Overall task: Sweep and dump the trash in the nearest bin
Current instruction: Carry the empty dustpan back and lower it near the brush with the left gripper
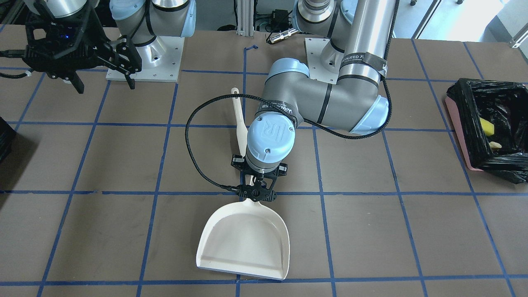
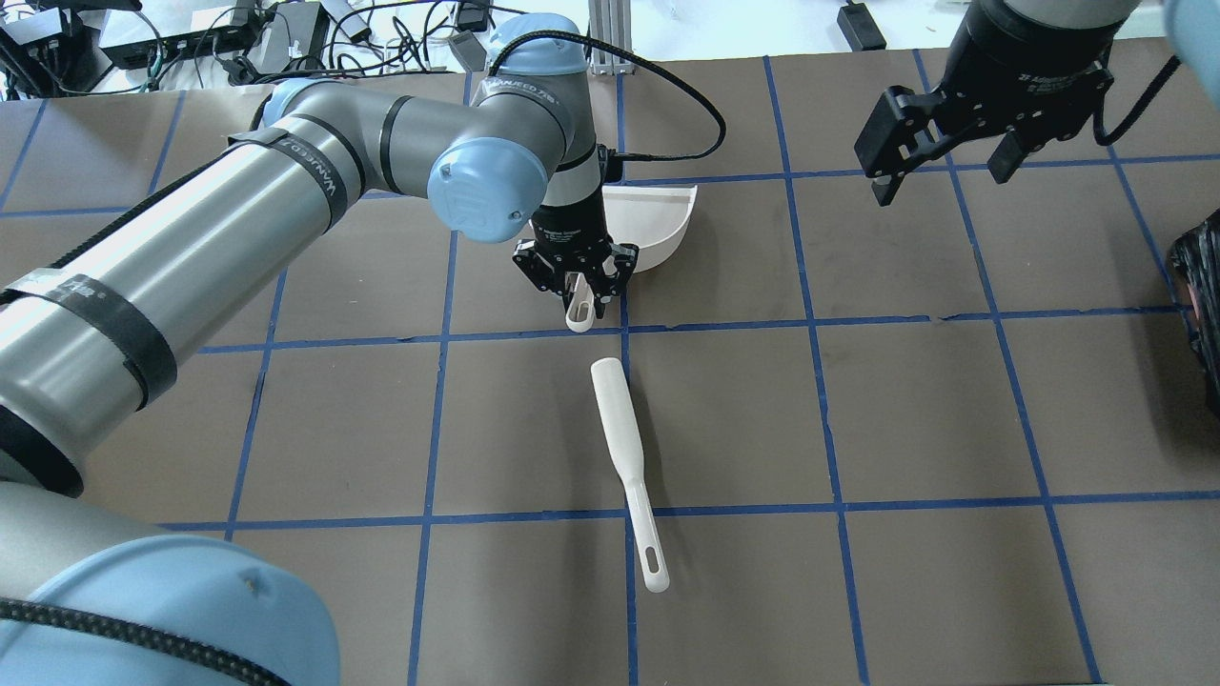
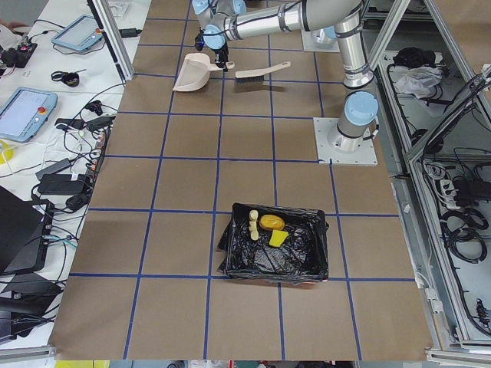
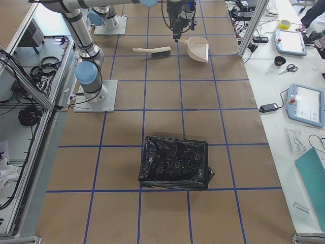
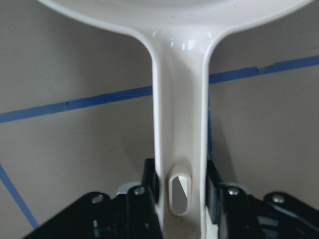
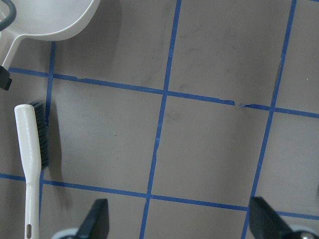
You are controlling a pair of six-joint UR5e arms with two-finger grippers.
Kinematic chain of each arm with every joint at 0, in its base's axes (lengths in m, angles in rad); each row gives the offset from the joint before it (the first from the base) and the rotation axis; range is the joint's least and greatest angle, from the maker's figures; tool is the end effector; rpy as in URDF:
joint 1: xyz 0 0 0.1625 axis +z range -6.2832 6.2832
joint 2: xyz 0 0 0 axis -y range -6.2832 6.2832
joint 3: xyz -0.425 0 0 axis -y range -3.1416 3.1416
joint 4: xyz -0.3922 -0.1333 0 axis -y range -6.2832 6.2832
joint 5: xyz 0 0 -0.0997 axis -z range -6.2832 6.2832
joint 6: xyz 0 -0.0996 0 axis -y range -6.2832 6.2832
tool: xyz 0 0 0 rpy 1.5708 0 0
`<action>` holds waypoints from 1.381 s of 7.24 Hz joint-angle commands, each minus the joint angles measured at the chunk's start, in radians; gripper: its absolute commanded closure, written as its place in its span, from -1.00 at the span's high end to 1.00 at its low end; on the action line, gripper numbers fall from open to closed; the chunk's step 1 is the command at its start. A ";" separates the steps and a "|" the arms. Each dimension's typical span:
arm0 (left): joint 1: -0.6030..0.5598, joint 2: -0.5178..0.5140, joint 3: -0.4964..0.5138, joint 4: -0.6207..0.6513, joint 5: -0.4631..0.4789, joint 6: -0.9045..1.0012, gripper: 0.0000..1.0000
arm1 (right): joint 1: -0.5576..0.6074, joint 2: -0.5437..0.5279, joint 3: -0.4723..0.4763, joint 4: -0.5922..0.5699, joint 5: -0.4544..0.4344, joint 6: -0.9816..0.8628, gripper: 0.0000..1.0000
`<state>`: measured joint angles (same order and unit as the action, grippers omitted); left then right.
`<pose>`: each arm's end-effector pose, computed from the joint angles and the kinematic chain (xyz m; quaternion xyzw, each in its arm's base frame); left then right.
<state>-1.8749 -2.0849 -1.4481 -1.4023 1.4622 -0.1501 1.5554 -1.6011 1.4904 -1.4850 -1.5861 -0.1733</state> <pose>-0.3312 -0.5741 0.2643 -0.0703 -0.9899 -0.1204 0.0275 0.1244 -0.4810 0.5336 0.0788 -0.9968 0.0117 0.0088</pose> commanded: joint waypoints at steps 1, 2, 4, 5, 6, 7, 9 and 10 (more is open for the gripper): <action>-0.027 -0.014 0.000 0.028 0.000 -0.060 -1.00 | 0.000 0.000 0.001 0.000 0.000 0.000 1.00; -0.033 -0.017 0.000 0.028 0.003 -0.060 -1.00 | 0.000 0.000 0.001 0.000 0.000 0.000 1.00; -0.033 -0.027 0.000 0.029 0.003 -0.060 -1.00 | 0.000 0.000 0.001 0.000 0.000 0.000 1.00; -0.035 -0.029 -0.003 0.029 0.003 -0.060 -1.00 | 0.000 0.001 0.001 0.000 -0.002 0.000 1.00; -0.036 -0.027 -0.003 0.025 0.001 -0.062 -1.00 | 0.000 0.001 0.001 0.000 -0.002 0.000 1.00; -0.038 -0.027 -0.008 0.025 0.000 -0.062 -0.82 | 0.000 0.000 0.001 0.000 0.000 0.000 1.00; -0.038 -0.027 -0.009 0.016 -0.005 -0.098 0.11 | 0.000 0.001 0.001 0.000 0.000 0.000 1.00; -0.041 -0.027 -0.009 0.014 -0.009 -0.130 0.32 | 0.000 0.001 0.001 0.000 0.000 0.000 1.00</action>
<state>-1.9134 -2.1124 -1.4567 -1.3854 1.4574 -0.2464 1.5554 -1.6001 1.4910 -1.4849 -1.5862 -0.1733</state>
